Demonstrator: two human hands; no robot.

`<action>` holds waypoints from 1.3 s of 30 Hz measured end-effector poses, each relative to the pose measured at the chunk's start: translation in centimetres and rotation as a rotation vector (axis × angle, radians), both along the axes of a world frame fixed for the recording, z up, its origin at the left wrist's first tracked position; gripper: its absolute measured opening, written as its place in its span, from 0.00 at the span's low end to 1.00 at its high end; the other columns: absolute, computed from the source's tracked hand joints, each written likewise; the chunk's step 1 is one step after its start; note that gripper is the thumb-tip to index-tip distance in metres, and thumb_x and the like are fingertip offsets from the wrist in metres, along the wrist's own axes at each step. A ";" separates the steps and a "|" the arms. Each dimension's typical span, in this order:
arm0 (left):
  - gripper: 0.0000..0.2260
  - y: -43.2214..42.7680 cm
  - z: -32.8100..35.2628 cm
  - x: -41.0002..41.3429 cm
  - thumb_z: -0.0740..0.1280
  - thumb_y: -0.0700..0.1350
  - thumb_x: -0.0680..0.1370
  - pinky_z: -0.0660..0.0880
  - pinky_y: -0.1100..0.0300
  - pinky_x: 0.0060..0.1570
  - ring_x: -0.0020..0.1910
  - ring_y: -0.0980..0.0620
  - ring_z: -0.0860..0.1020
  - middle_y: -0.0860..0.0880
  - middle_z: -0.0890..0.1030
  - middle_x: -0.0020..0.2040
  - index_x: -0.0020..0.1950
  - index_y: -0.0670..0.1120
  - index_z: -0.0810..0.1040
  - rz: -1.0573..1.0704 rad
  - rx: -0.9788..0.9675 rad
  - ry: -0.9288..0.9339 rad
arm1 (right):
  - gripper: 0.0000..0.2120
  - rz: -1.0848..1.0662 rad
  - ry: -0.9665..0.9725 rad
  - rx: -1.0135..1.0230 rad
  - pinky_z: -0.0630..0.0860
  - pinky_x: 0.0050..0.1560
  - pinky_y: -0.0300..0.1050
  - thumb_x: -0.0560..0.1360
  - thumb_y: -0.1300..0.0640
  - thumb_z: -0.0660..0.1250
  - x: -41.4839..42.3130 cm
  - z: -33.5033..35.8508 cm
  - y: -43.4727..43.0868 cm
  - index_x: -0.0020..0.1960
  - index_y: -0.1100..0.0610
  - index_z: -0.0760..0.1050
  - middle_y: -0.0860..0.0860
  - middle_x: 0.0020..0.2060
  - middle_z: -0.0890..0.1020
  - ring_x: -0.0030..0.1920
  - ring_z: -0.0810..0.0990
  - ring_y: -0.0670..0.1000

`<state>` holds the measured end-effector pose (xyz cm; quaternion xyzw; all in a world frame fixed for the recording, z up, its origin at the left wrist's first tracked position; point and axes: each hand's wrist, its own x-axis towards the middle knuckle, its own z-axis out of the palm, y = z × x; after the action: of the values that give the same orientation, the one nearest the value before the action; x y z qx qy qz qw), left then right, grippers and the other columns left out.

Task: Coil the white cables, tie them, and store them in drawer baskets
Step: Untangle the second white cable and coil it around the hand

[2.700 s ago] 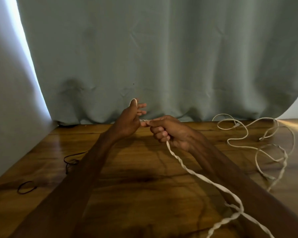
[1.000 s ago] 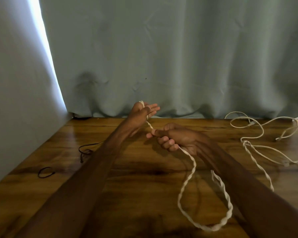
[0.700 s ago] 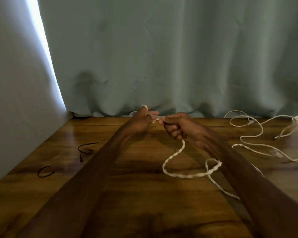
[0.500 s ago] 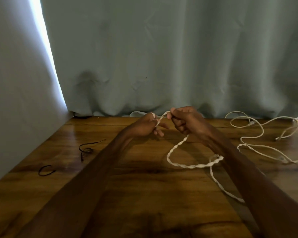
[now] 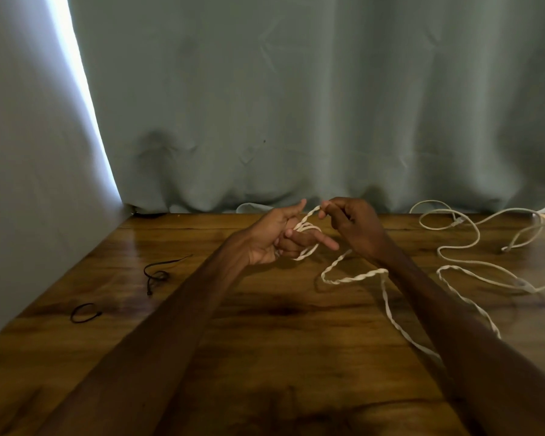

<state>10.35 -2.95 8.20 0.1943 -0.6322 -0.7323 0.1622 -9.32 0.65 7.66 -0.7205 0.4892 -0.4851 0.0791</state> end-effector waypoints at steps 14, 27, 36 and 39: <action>0.16 0.7 0.7 -1.5 0.55 0.33 0.83 0.67 0.68 0.30 0.26 0.60 0.71 0.48 0.83 0.38 0.67 0.24 0.70 0.308 -0.075 0.325 | 0.24 -0.001 -0.148 0.228 0.68 0.35 0.44 0.85 0.61 0.57 3.1 -3.1 -0.7 0.33 0.48 0.74 0.46 0.26 0.76 0.27 0.73 0.44; 0.08 -1.9 0.2 -1.0 0.57 0.29 0.82 0.83 0.61 0.49 0.55 0.39 0.85 0.31 0.81 0.61 0.60 0.34 0.69 0.637 -0.023 0.586 | 0.08 0.402 -0.594 0.822 0.83 0.35 0.46 0.84 0.63 0.62 7.2 -1.7 2.3 0.62 0.62 0.75 0.56 0.36 0.79 0.38 0.87 0.55; 0.11 -4.9 -1.3 1.0 0.54 0.31 0.84 0.80 0.64 0.48 0.52 0.44 0.86 0.32 0.78 0.65 0.64 0.30 0.68 0.835 -0.226 0.474 | 0.18 0.707 -0.639 1.092 0.84 0.36 0.46 0.84 0.67 0.58 5.9 1.5 3.9 0.74 0.65 0.68 0.52 0.34 0.73 0.29 0.77 0.47; 0.13 -4.7 -1.8 1.4 0.52 0.33 0.85 0.79 0.65 0.48 0.51 0.49 0.86 0.37 0.77 0.67 0.70 0.32 0.63 0.856 -0.418 0.313 | 0.19 0.747 -0.599 1.167 0.72 0.21 0.33 0.84 0.67 0.56 4.5 2.7 3.7 0.74 0.65 0.68 0.52 0.36 0.74 0.25 0.72 0.43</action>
<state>11.75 -7.64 6.39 0.2873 -0.5969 -0.4782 0.5766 -4.79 4.36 10.36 -0.5169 0.3474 -0.2634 0.7367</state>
